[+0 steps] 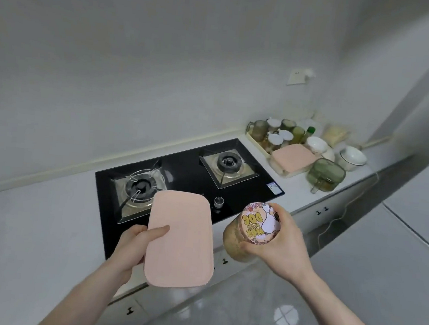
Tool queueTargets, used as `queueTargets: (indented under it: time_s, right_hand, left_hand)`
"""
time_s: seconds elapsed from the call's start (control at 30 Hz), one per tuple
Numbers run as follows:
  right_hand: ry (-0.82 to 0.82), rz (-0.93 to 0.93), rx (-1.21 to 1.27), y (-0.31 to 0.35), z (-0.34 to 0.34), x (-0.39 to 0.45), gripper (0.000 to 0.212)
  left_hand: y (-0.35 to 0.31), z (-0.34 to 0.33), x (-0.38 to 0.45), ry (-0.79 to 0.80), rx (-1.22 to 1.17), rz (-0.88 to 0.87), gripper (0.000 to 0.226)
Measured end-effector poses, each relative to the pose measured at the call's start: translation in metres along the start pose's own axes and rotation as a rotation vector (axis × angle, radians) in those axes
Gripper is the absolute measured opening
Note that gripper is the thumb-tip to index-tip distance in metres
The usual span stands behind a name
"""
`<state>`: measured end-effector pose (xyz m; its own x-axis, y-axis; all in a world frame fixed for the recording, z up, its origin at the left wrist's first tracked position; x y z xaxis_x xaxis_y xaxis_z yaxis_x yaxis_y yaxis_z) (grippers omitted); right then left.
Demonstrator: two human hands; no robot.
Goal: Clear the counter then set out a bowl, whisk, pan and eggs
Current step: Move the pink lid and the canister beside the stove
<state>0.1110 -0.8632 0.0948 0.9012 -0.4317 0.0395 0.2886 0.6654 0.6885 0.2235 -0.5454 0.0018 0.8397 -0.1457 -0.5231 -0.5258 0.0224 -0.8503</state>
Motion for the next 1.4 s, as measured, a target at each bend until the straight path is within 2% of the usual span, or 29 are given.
queueTargets:
  time_s: [0.07, 0.2, 0.37, 0.57, 0.77, 0.9, 1.03, 1.17, 1.4]
  right_hand:
    - [-0.045, -0.038, -0.007, -0.016, 0.014, 0.013, 0.078]
    - [-0.124, -0.106, -0.024, -0.049, 0.046, 0.029, 0.072]
    - [-0.138, -0.183, -0.066, -0.106, 0.081, 0.064, 0.087]
    - [-0.130, -0.180, -0.063, -0.169, 0.123, 0.129, 0.088]
    - [-0.065, -0.119, -0.082, -0.221, 0.168, 0.200, 0.092]
    - [-0.018, -0.099, -0.105, -0.240, 0.181, 0.239, 0.098]
    - [-0.007, -0.098, -0.084, -0.246, 0.185, 0.269, 0.097]
    - [0.012, -0.096, -0.081, -0.242, 0.182, 0.290, 0.085]
    - [0.074, -0.029, -0.075, -0.236, 0.171, 0.330, 0.074]
  left_hand:
    - [-0.006, -0.027, 0.026, 0.059, 0.022, 0.044, 0.066]
    - [-0.014, -0.090, 0.060, 0.117, 0.037, 0.108, 0.041]
    - [-0.015, -0.177, 0.107, 0.170, 0.050, 0.175, 0.036]
    - [0.006, -0.266, 0.161, 0.102, -0.062, 0.231, 0.043]
    - [0.040, -0.339, 0.200, -0.050, -0.332, 0.375, 0.054]
    - [0.056, -0.367, 0.214, -0.153, -0.455, 0.444, 0.054]
    - [0.063, -0.376, 0.237, -0.190, -0.476, 0.449, 0.056]
    - [0.069, -0.377, 0.260, -0.206, -0.353, 0.455, 0.051]
    - [0.068, -0.397, 0.297, -0.096, -0.205, 0.406, 0.040]
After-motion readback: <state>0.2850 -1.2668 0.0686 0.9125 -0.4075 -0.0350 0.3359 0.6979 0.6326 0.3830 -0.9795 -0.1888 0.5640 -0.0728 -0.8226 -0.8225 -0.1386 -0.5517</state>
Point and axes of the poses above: each hand's wrist, its own x-axis towards the middle knuckle, its own z-axis out of the back of the hand, y = z × x, the point moved 7 cm from there along x, towards the middle knuckle, and after that the axes turned 8 degrees about -x, right-handed, at the moved point
